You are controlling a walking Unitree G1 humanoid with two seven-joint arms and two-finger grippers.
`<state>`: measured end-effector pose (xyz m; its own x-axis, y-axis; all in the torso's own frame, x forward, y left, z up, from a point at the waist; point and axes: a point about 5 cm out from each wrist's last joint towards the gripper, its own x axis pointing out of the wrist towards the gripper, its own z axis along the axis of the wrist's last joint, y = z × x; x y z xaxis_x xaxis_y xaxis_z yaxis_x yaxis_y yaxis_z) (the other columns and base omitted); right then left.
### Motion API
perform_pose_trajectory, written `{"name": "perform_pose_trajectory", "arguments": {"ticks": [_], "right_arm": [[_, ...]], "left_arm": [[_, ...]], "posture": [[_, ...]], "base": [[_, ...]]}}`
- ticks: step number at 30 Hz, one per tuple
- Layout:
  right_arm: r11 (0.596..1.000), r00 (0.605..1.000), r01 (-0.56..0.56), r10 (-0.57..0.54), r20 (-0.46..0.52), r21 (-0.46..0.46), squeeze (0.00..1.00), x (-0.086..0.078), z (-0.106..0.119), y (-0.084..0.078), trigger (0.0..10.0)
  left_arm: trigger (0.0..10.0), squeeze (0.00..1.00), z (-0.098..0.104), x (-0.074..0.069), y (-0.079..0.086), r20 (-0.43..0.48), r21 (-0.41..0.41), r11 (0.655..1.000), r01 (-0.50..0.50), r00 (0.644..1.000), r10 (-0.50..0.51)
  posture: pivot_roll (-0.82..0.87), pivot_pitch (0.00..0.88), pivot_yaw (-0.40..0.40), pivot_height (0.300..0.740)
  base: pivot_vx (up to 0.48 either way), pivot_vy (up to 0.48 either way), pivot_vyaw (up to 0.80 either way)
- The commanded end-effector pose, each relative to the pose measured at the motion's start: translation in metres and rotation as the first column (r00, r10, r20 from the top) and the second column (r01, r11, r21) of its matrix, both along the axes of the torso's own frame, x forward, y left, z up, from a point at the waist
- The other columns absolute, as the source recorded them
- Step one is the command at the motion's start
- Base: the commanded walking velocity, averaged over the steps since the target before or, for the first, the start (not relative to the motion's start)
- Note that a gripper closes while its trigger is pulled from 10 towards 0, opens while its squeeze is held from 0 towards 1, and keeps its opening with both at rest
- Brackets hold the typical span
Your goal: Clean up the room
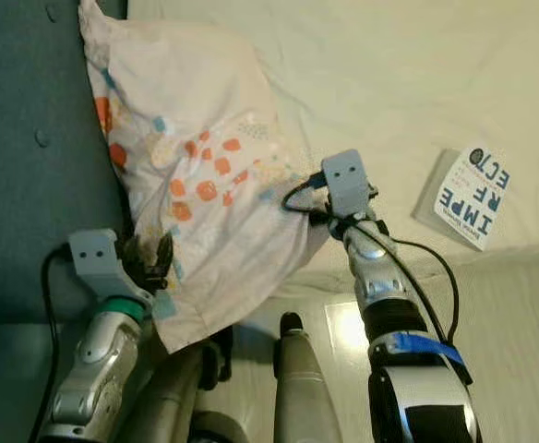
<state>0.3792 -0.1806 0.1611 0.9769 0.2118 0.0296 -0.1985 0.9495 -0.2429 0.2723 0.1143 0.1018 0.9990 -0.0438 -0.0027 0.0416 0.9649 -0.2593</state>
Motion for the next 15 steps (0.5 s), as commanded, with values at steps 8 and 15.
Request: {"name": "perform_pose_trajectory", "arguments": {"ticks": [8,15], "right_arm": [[0.991,0.990,-0.134,0.133,-0.038,-0.008,1.00,-0.004,-0.012,0.018,10.0],[0.972,0.971,-0.234,0.234,-0.058,0.000,1.00,-0.014,-0.023,0.034,10.0]], "left_arm": [[10.0,0.00,-0.046,-0.030,-0.014,-0.302,0.065,0.998,0.014,0.953,0.006],[10.0,0.00,-0.055,-0.032,-0.007,-0.354,0.128,0.991,-0.025,0.933,0.070]], "posture": [[-0.07,0.334,0.111,0.740],[-0.07,0.346,0.111,0.740]], "base": [[0.000,0.000,0.00],[0.000,0.000,0.00]]}}
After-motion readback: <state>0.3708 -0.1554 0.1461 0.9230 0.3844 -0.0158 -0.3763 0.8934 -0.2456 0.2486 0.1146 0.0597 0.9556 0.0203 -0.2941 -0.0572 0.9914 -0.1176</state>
